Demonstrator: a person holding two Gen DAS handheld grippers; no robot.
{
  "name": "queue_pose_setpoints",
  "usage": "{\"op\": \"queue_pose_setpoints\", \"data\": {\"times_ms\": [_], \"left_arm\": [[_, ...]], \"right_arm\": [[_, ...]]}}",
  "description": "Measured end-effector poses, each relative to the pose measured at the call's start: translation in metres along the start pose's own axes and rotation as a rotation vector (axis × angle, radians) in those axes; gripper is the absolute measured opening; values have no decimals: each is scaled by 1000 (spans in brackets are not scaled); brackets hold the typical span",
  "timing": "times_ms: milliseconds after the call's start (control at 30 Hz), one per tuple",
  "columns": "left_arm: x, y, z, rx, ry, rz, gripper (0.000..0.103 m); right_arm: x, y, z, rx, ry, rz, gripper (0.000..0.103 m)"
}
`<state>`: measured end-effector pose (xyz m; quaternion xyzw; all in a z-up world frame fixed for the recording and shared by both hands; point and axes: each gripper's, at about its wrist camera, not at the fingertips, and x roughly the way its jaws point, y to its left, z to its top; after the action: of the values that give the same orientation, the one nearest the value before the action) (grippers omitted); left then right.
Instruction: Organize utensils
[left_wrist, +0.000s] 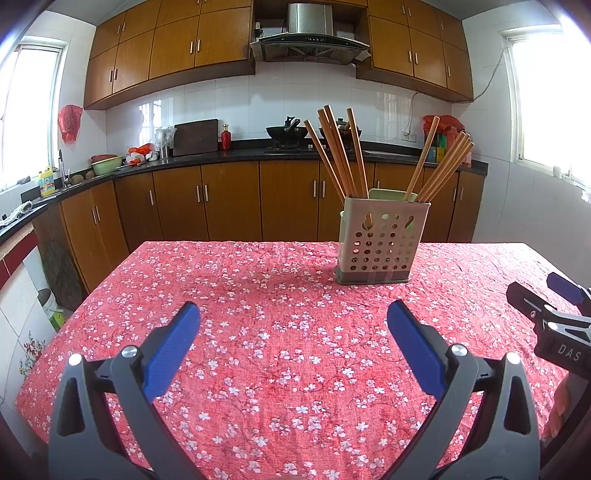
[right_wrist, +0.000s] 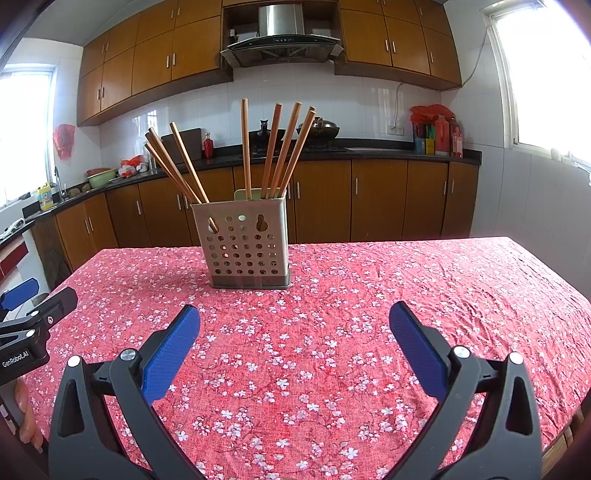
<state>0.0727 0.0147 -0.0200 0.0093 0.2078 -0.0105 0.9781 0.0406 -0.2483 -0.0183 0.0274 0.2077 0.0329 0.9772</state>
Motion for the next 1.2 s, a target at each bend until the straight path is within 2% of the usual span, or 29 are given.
{"op": "queue_pose_setpoints", "data": {"times_ms": [1200], "left_arm": [[2, -2, -2, -4, 7, -9, 99]], "right_arm": [[2, 3, 0, 4, 5, -3, 101]]}}
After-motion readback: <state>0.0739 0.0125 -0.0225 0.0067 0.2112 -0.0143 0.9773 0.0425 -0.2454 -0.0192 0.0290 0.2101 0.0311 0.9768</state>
